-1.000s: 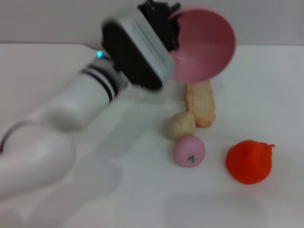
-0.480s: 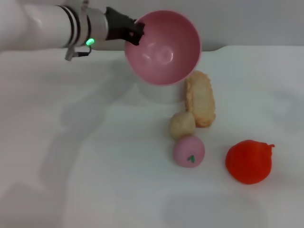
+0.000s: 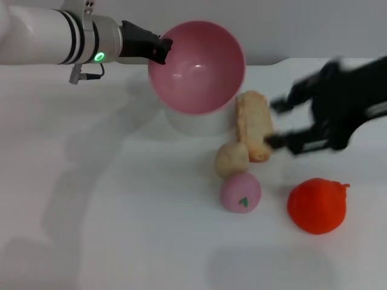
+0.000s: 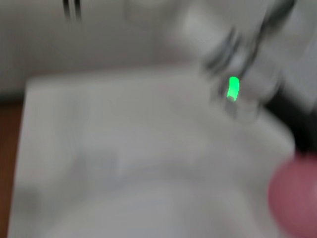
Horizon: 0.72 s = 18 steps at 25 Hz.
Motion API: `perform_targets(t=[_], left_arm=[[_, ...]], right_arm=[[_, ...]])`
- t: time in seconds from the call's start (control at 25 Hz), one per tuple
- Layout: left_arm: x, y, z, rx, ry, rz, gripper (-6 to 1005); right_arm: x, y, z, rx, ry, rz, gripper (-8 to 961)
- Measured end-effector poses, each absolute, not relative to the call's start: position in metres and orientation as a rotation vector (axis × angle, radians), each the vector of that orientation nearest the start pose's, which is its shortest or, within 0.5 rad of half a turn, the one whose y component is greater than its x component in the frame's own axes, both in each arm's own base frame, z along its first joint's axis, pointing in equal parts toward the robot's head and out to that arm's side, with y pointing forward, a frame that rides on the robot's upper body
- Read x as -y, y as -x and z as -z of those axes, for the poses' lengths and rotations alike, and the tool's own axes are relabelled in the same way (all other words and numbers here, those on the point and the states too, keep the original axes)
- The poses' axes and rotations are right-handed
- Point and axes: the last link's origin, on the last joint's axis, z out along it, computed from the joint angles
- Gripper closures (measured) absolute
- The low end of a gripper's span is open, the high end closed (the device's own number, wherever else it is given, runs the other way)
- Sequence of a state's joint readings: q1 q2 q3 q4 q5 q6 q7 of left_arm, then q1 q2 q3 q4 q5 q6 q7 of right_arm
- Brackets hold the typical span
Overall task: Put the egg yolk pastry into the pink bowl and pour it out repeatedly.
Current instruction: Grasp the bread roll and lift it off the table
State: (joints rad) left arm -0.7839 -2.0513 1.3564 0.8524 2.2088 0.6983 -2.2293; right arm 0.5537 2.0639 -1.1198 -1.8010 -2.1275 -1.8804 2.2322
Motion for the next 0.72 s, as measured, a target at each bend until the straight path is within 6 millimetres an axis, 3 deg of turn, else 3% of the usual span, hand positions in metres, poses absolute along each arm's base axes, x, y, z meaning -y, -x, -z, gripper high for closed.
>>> perform_targets(t=[0.16,0.2,0.36,0.72], left_arm=[[-0.461,0.158,0.020,0.644,2.344,0.167,956],[-0.460,0.161,0.021,0.655,2.345,0.162,956],[-0.456,0.162,0.025,0.667,2.368,0.153,956],[-0.451,0.166,0.028,0.675,2.377,0.147,956]], right_arm=[[-0.329,-0.111,-0.025,-0.389,2.921,0.320,474],[-0.329,-0.111,-0.025,-0.389,2.921,0.320,474],[-0.346,-0.126,0.012,-0.439,2.870,0.358,476],[-0.362,-0.141,0.042,-0.518,2.789,0.334,480]])
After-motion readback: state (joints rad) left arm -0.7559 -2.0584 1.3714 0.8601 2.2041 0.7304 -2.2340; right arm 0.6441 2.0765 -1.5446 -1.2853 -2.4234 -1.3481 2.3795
